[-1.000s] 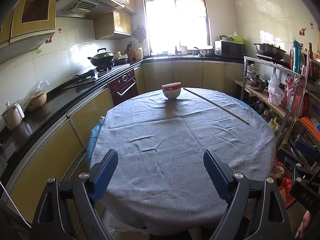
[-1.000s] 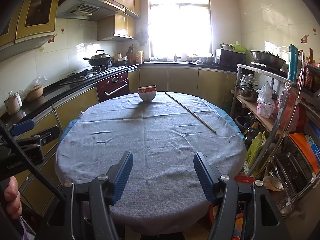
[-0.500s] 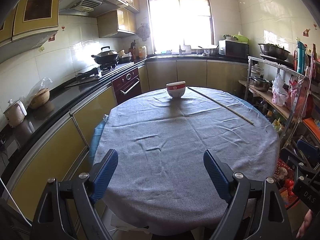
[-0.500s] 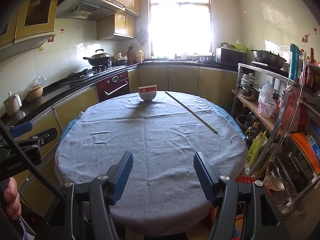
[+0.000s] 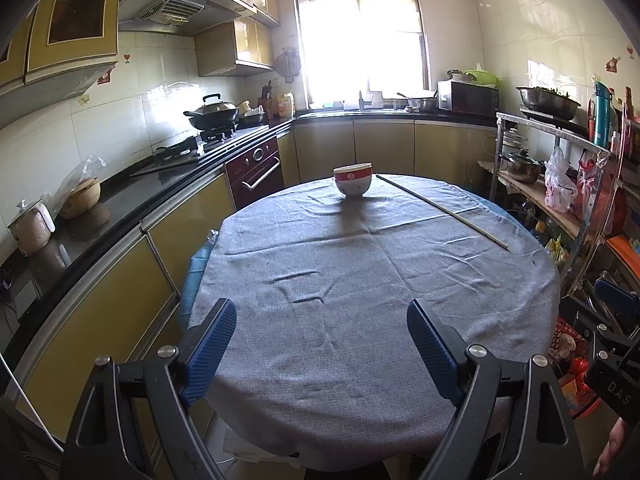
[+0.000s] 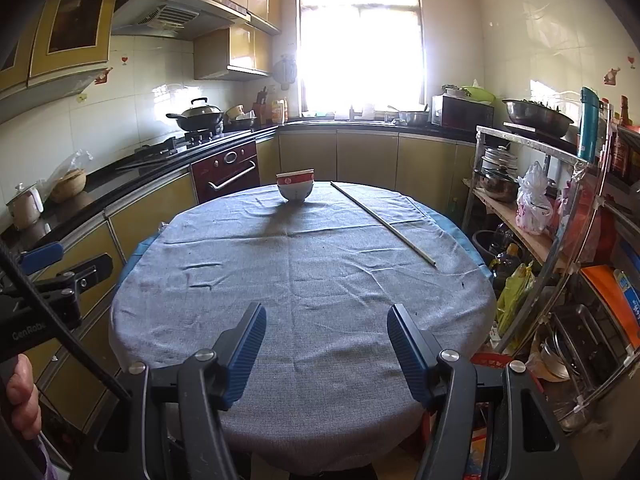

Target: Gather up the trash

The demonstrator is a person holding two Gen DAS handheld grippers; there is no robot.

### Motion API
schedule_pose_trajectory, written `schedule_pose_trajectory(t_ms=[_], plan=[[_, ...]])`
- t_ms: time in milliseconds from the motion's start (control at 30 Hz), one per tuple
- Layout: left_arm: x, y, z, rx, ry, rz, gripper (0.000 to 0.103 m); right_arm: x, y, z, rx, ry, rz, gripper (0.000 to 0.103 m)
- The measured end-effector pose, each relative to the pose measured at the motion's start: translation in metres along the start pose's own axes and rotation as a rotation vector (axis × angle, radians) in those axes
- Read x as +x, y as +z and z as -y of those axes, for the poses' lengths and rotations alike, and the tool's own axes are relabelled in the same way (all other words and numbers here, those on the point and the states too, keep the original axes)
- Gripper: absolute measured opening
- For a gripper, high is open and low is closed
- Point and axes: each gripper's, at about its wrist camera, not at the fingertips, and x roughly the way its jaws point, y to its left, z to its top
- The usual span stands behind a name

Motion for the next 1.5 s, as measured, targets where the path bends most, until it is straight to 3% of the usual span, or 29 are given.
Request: schedule_pose_trajectory(t_ms=[1500], plan=[[0.007,-0.001,0.0,-0.008,0.022,-0.024,0.087,0.006,0.001,0.001,0.013,0.008,-0.006,0.067]])
